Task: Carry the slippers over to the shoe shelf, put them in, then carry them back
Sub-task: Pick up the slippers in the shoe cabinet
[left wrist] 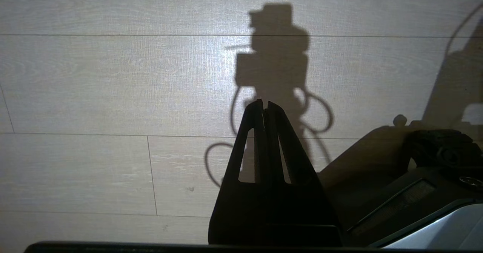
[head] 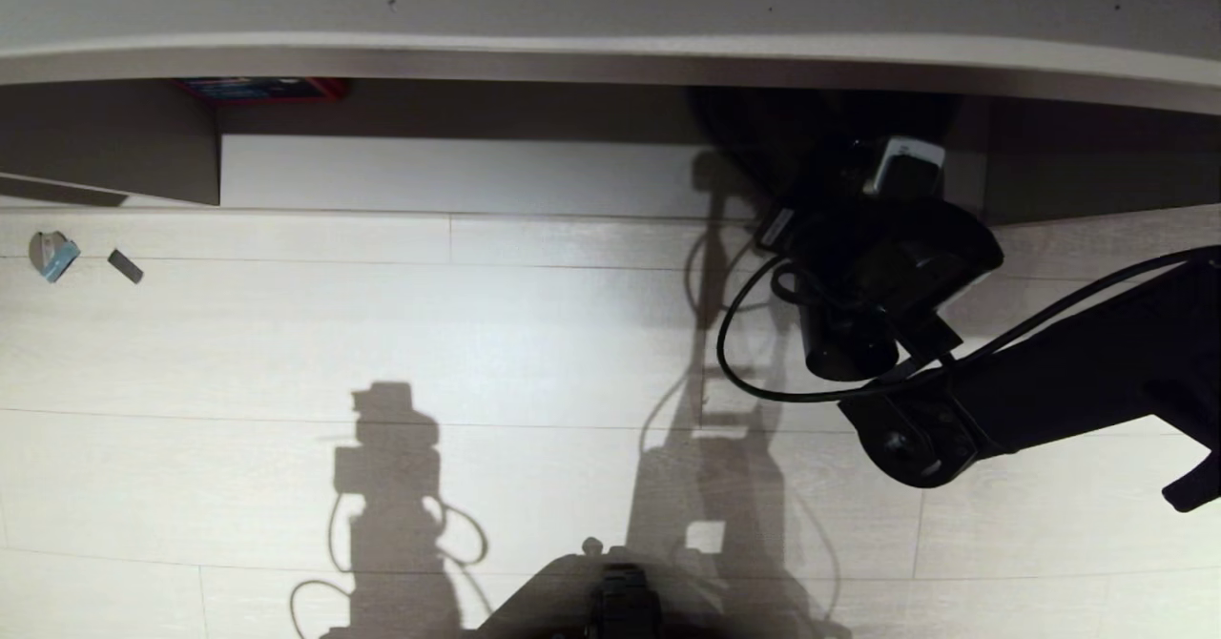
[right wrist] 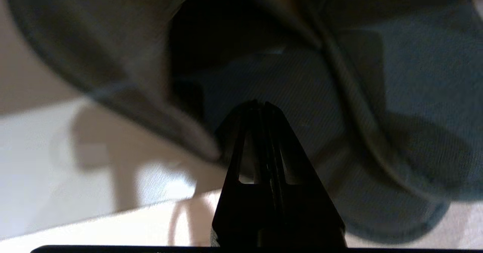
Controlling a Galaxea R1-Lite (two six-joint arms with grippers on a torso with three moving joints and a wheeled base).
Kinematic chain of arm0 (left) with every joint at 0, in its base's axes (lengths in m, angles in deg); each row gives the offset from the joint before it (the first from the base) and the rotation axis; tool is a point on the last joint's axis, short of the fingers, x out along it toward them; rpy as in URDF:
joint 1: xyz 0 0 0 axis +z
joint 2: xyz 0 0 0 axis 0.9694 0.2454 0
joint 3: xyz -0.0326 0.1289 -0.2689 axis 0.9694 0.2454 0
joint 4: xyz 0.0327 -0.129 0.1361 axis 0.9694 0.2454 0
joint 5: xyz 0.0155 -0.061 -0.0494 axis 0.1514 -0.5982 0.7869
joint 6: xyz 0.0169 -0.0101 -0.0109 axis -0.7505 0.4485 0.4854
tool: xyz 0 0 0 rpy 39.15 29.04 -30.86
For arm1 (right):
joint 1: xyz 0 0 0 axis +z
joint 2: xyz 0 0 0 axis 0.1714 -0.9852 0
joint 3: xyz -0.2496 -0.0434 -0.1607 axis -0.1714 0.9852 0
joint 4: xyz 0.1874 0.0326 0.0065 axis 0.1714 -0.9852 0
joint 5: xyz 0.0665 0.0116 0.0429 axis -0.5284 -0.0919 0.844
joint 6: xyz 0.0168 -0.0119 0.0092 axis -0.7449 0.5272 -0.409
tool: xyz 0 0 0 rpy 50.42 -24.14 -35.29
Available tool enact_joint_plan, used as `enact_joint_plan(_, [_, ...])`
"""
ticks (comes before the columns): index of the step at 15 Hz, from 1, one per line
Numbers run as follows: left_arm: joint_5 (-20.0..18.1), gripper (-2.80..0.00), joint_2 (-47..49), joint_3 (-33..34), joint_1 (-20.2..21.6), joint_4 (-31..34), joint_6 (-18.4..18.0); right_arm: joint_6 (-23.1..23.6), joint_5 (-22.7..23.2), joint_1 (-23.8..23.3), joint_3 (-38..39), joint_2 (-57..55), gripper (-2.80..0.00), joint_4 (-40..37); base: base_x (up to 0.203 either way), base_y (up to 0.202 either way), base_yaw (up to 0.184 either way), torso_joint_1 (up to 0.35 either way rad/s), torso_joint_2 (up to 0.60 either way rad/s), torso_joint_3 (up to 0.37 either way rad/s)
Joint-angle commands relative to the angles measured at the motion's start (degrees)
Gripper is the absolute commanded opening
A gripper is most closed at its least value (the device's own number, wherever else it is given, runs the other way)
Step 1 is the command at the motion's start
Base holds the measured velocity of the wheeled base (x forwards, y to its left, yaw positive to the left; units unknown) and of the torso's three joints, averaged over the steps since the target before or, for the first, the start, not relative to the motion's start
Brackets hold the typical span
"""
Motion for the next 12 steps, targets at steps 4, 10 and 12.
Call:
enact_joint_plan(4, [0.0,-2.80,0.0,0.0,0.0,0.0,0.0,0.0,-1.4,-1.0,-4.2,-0.9,-2.80,0.6,0.000,0.000,0.000,0.000,0.00,0.000])
enact_joint_plan(10, [0.0,-2.80,0.0,0.0,0.0,0.0,0.1,2.3,-4.9,-2.9,-10.5,-4.0,-2.80,0.6,0.000,0.000,0.000,0.000,0.00,0.000])
enact_joint_plan(12, [0.0,-2.80,0.0,0.0,0.0,0.0,0.1,2.5,-5.5,-3.6,-11.6,-4.4,-2.80,0.6,0.000,0.000,0.000,0.000,0.00,0.000])
